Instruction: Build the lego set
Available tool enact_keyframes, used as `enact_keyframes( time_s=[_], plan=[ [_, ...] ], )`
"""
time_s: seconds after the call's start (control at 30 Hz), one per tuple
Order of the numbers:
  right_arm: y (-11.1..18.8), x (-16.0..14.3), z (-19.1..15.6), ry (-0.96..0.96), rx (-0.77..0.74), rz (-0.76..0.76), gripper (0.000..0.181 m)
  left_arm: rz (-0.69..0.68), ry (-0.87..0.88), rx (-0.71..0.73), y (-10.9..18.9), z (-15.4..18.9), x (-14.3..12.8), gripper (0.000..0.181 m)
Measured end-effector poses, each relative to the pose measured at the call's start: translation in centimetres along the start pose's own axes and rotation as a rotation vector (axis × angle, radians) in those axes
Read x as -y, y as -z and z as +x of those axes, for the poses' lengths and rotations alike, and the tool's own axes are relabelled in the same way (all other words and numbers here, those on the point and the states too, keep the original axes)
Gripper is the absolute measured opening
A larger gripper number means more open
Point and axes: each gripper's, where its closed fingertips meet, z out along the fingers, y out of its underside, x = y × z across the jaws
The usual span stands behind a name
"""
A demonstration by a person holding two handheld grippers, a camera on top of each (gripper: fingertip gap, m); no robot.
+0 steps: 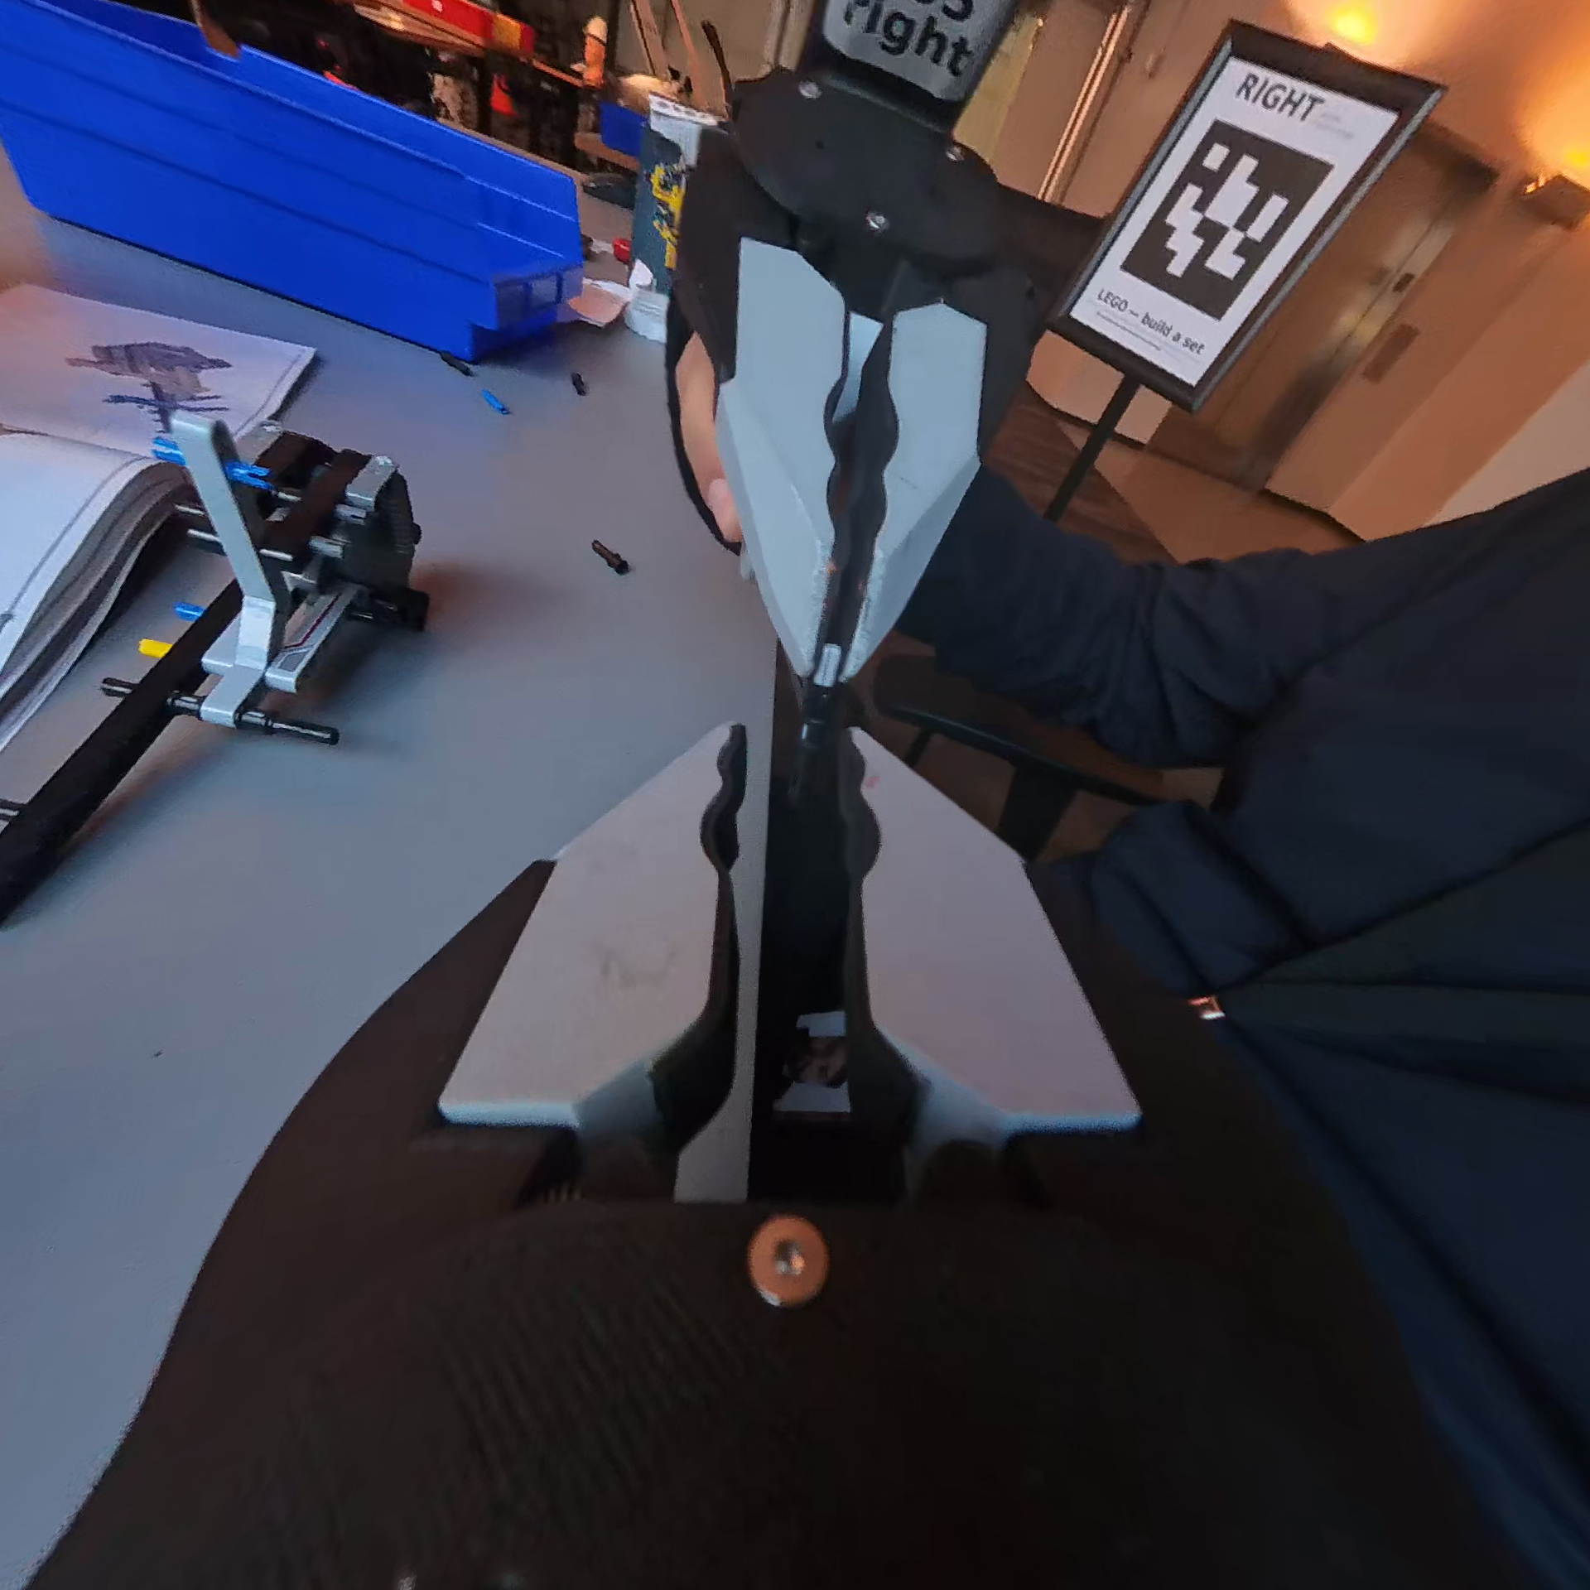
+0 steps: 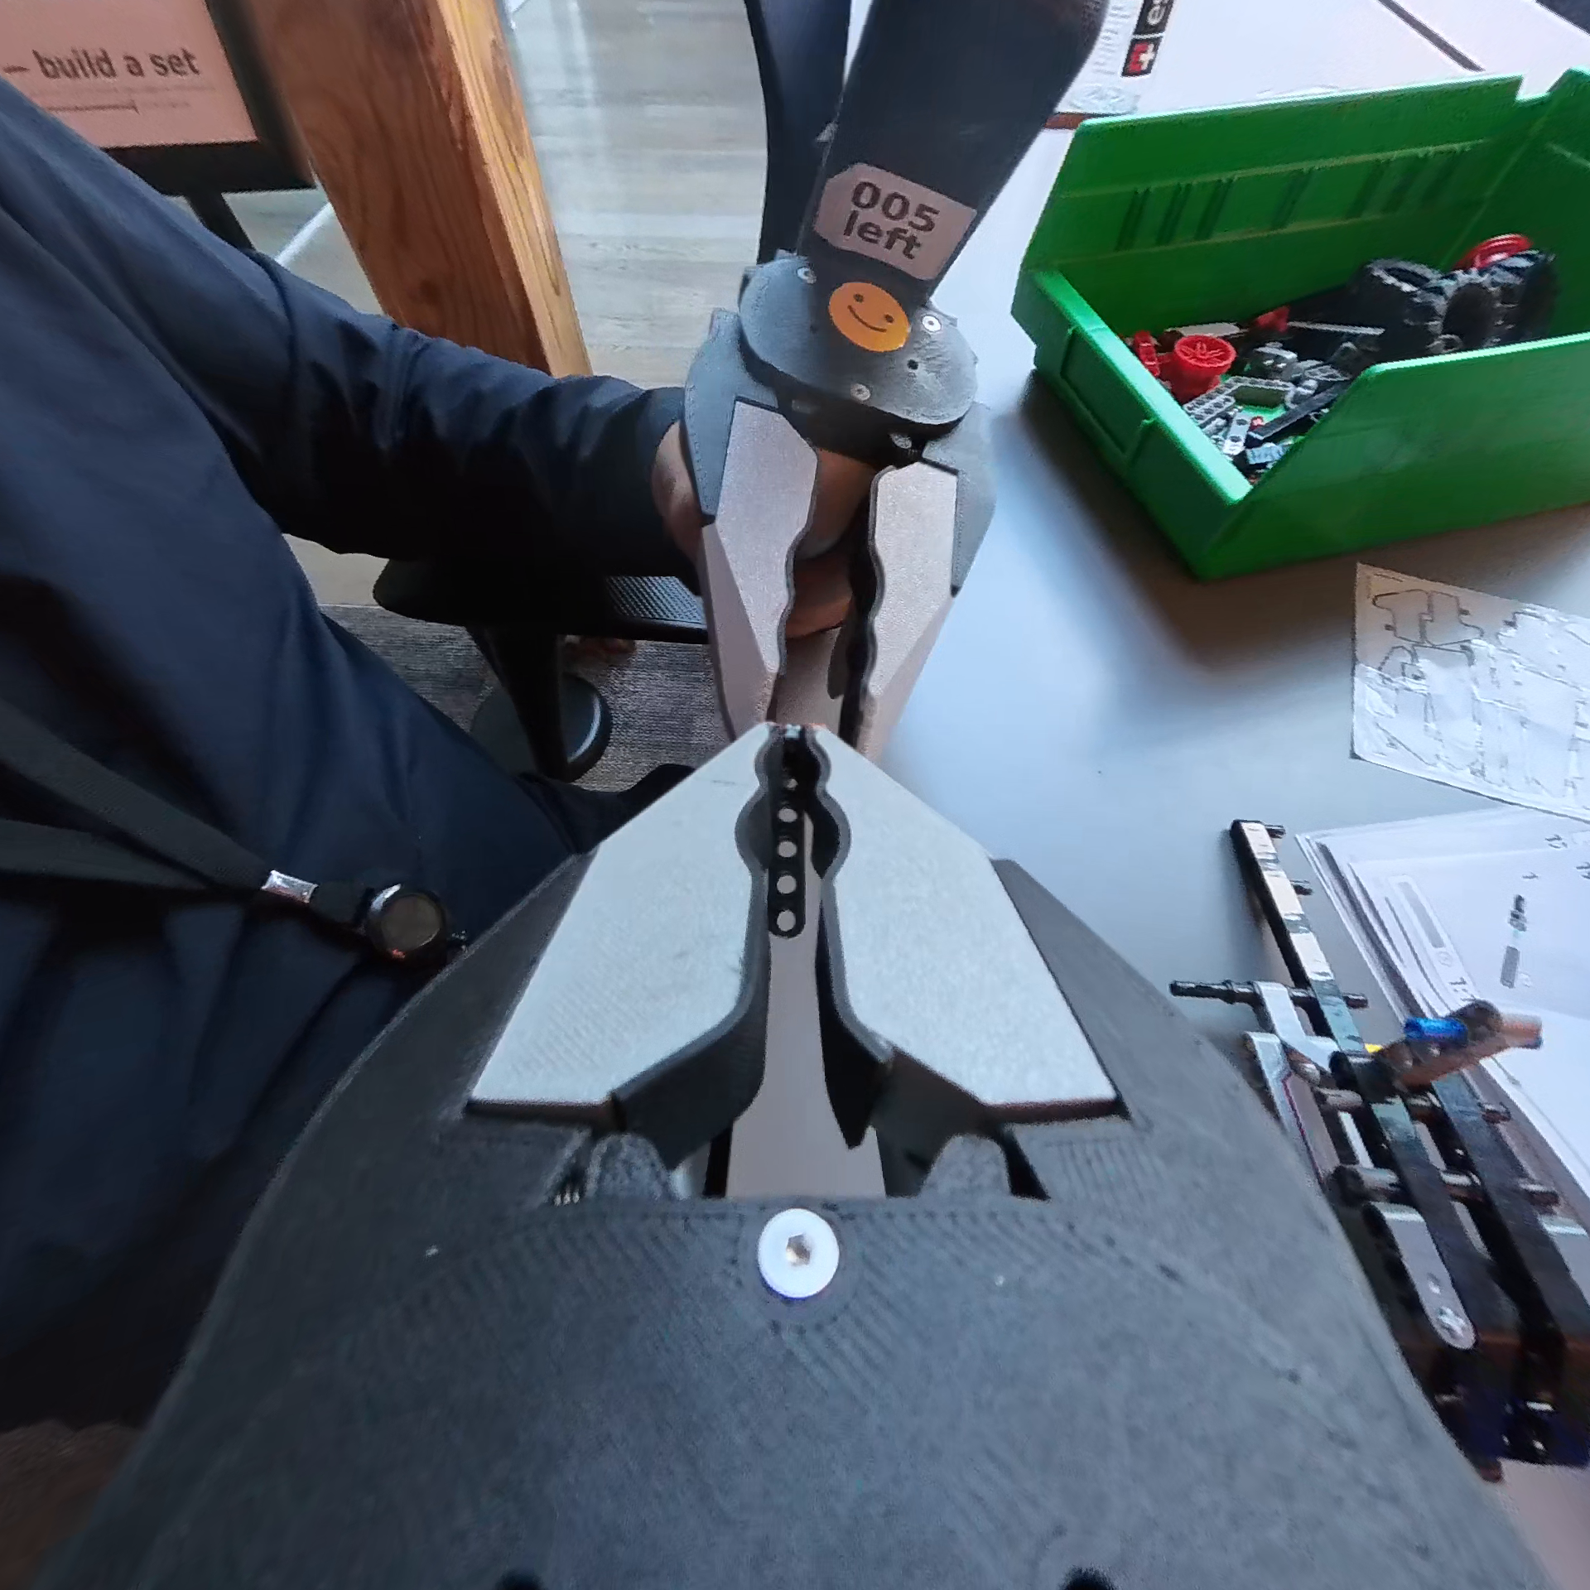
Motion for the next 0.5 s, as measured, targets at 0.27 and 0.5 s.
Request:
enact_keyframes(
  time_s=[0.27, 0.5],
  plan=[
    [-0.4, -0.02, 0.49, 0.033, -0.07, -0.012, 0.0, 0.043, 0.051, -0.005, -0.61, 0.1, 0.39, 0.011],
    [-0.22, -0.2, 0.53, 0.013, -0.064, -0.009, 0.001, 0.046, 0.013, 0.044, -0.89, -0.04, 0.33, 0.006]
  ],
)
